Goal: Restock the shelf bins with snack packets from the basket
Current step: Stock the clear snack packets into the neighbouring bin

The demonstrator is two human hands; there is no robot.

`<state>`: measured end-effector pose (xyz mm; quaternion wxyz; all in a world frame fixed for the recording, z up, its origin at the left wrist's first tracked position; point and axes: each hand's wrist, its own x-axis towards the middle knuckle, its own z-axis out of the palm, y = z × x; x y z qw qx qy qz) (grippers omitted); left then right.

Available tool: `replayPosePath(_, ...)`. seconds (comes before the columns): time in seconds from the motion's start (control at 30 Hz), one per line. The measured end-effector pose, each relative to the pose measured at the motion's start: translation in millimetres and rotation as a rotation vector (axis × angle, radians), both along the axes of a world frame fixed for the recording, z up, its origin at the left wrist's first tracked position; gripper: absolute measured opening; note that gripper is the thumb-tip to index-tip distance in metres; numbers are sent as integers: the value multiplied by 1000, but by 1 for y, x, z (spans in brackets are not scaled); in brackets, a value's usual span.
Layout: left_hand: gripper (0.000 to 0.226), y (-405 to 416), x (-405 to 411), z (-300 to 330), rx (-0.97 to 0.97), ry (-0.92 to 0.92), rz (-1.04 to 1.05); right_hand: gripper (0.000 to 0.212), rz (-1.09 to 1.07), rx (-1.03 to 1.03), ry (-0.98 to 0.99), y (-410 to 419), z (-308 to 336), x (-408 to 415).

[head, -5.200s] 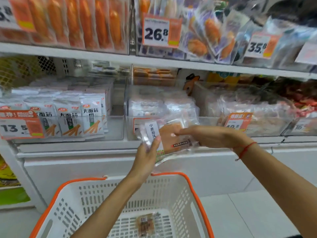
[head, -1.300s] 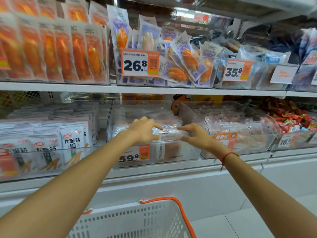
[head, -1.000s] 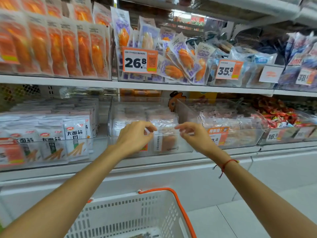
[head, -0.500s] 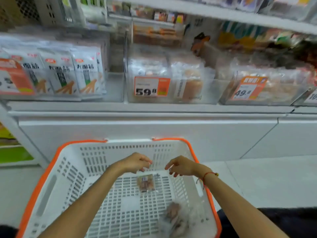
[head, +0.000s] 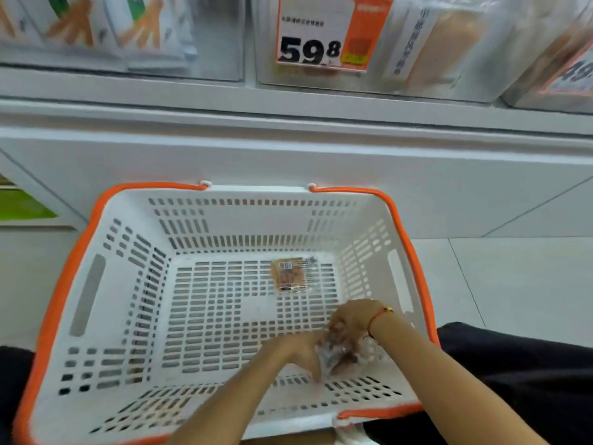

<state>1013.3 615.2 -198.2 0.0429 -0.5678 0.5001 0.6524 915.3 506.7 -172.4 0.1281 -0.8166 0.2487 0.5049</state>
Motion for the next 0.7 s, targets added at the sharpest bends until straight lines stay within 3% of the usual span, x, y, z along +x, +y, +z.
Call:
replayPosePath(0.17,77,10,20,-19,-123,-78,184,45,-249,106,-19,-16,-9,-2)
replayPosePath(0.23,56,14,42,-17,-90,24,348,55,-372,197,-37,-20,-7,-1)
replayPosePath(0.3,48,18,65,-4,-86,122,514,60,-535,308,-88,-22,6,4)
replayPosePath(0.4,34,22,94,21,-141,141,640,28,-764,468,-285,-28,33,12)
replayPosePath(0.53,27,24,119,49,-204,149,790,38,-984,600,-588,-36,65,24)
replayPosePath(0.63,18,19,122,72,-257,256,945,36,-1061,521,-819,-35,93,37)
replayPosePath(0.7,17,12,121,90,-370,232,1006,35,-1078,497,-933,-36,113,42)
